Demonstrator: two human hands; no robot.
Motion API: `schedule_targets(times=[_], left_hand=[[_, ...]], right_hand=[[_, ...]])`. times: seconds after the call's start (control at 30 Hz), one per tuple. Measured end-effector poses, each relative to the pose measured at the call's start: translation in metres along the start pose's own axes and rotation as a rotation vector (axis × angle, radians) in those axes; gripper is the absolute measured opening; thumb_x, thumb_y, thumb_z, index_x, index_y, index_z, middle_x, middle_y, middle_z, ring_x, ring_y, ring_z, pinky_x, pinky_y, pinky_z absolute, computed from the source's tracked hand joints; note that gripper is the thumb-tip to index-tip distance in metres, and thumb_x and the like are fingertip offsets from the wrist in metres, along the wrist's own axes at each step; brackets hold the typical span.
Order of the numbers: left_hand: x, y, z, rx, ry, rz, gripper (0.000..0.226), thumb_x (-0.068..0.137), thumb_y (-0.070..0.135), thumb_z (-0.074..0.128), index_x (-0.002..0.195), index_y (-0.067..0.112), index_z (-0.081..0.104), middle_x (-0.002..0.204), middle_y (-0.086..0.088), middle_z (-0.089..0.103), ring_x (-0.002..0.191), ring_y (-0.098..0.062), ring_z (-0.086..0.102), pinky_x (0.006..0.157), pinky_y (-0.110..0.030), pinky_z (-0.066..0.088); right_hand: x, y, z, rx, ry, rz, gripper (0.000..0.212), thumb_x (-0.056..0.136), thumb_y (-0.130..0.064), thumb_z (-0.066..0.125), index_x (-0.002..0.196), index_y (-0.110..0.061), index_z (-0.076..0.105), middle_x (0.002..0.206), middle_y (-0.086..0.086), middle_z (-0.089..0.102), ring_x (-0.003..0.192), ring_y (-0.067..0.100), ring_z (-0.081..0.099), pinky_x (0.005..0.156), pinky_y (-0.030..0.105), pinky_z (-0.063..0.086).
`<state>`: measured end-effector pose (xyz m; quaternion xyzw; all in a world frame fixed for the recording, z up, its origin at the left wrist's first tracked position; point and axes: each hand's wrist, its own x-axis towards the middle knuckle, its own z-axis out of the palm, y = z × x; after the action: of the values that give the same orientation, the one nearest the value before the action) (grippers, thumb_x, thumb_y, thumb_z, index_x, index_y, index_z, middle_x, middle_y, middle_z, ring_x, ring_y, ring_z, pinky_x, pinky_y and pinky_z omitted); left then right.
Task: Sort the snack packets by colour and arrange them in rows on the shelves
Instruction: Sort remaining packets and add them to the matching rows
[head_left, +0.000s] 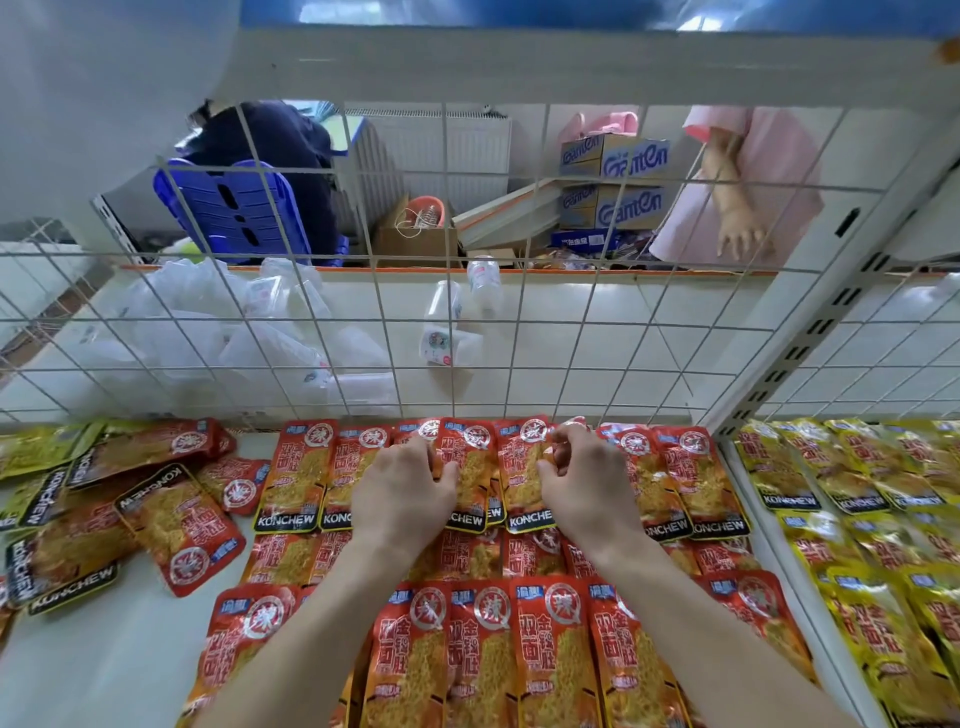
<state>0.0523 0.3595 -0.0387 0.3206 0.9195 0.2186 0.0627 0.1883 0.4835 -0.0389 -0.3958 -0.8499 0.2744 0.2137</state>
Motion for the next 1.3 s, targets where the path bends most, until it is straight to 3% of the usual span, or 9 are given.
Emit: schedule_targets(times=[0.2, 0.33, 0.47, 0.57, 0.67, 0.8, 1.07, 1.3], left_hand=[[-0.006, -0.002, 0.001, 0.108, 0.012, 0.071, 0.031, 0.097, 0.048, 0.054, 0.092, 0.018, 0.056, 0.078, 0.005, 0.055, 0.069, -0.016, 0.056, 0.055, -0.026, 0.041], [-0.008, -0.004, 0.004, 0.159, 0.041, 0.119, 0.039, 0.094, 0.057, 0.053, 0.101, 0.018, 0.055, 0.09, 0.005, 0.056, 0.082, -0.016, 0.059, 0.061, -0.027, 0.046], [-0.011, -0.014, 0.014, 0.134, 0.065, 0.308, 0.054, 0.088, 0.06, 0.056, 0.124, 0.02, 0.055, 0.122, -0.002, 0.056, 0.111, -0.023, 0.054, 0.084, -0.04, 0.054], [-0.015, -0.018, 0.015, 0.194, -0.054, 0.423, 0.063, 0.085, 0.065, 0.045, 0.139, 0.032, 0.045, 0.149, 0.0, 0.04, 0.138, -0.024, 0.037, 0.105, -0.047, 0.041], [-0.017, -0.02, 0.016, 0.23, -0.122, 0.439, 0.068, 0.084, 0.069, 0.032, 0.146, 0.042, 0.038, 0.16, 0.004, 0.029, 0.15, -0.023, 0.021, 0.116, -0.05, 0.028], [-0.019, -0.018, 0.019, 0.264, -0.145, 0.408, 0.074, 0.083, 0.074, 0.02, 0.149, 0.043, 0.032, 0.163, 0.006, 0.023, 0.151, -0.02, 0.016, 0.12, -0.047, 0.022], [-0.023, -0.015, 0.019, 0.225, -0.143, 0.39, 0.077, 0.081, 0.074, 0.014, 0.148, 0.041, 0.033, 0.163, 0.006, 0.023, 0.151, -0.017, 0.016, 0.118, -0.045, 0.018], [-0.032, -0.011, 0.006, 0.161, -0.101, 0.435, 0.079, 0.086, 0.074, 0.015, 0.15, 0.033, 0.037, 0.162, 0.003, 0.028, 0.15, -0.019, 0.022, 0.12, -0.046, 0.02]], right_hand=[[-0.006, 0.002, 0.006, -0.092, -0.01, -0.052, 0.035, 0.092, -0.016, 0.068, 0.124, -0.005, 0.06, 0.11, 0.006, 0.062, 0.103, 0.02, 0.061, 0.088, 0.019, 0.047], [-0.007, 0.008, 0.008, -0.099, -0.023, -0.049, 0.027, 0.093, -0.019, 0.066, 0.117, -0.006, 0.062, 0.107, 0.002, 0.057, 0.096, 0.015, 0.056, 0.089, 0.02, 0.05], [-0.012, 0.014, 0.009, -0.119, -0.029, -0.119, 0.029, 0.09, -0.02, 0.069, 0.116, -0.008, 0.064, 0.114, 0.002, 0.056, 0.109, 0.017, 0.052, 0.099, 0.028, 0.049], [-0.015, 0.015, 0.007, -0.179, -0.095, -0.23, 0.043, 0.088, -0.029, 0.07, 0.128, -0.017, 0.061, 0.134, 0.001, 0.053, 0.13, 0.018, 0.044, 0.111, 0.031, 0.033], [-0.019, 0.017, 0.005, -0.255, -0.199, -0.309, 0.054, 0.089, -0.04, 0.066, 0.14, -0.027, 0.052, 0.153, -0.006, 0.038, 0.145, 0.014, 0.028, 0.117, 0.039, 0.018], [-0.022, 0.018, 0.006, -0.284, -0.218, -0.301, 0.057, 0.09, -0.043, 0.063, 0.143, -0.03, 0.047, 0.157, -0.008, 0.032, 0.147, 0.011, 0.023, 0.119, 0.045, 0.013], [-0.025, 0.014, 0.005, -0.272, -0.235, -0.255, 0.057, 0.093, -0.041, 0.059, 0.146, -0.031, 0.041, 0.159, -0.011, 0.027, 0.148, 0.007, 0.018, 0.12, 0.046, 0.009], [-0.034, 0.006, -0.01, -0.188, -0.132, -0.235, 0.053, 0.095, -0.037, 0.058, 0.145, -0.027, 0.045, 0.156, -0.01, 0.036, 0.146, 0.006, 0.026, 0.116, 0.033, 0.007]])
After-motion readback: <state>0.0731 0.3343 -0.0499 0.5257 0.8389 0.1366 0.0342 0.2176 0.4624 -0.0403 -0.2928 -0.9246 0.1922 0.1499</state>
